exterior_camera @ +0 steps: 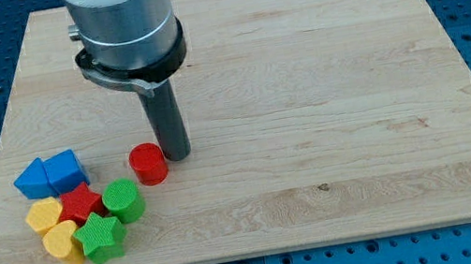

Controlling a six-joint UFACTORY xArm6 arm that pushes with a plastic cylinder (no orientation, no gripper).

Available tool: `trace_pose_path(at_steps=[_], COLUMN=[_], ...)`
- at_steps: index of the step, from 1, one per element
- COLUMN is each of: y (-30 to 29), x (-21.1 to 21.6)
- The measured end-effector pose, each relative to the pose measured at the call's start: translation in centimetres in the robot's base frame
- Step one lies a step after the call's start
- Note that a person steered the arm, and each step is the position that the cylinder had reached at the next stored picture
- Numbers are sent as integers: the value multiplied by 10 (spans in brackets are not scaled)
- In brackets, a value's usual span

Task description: Move the blue cube into the red star

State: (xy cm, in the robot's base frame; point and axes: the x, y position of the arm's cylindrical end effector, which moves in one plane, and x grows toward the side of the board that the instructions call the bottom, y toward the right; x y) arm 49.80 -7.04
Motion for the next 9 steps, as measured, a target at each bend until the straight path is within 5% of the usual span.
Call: trace_pose_path(at_steps=[3, 5, 7, 9], y=[-26, -32, -130, -150], x=[21, -26, -50, -20])
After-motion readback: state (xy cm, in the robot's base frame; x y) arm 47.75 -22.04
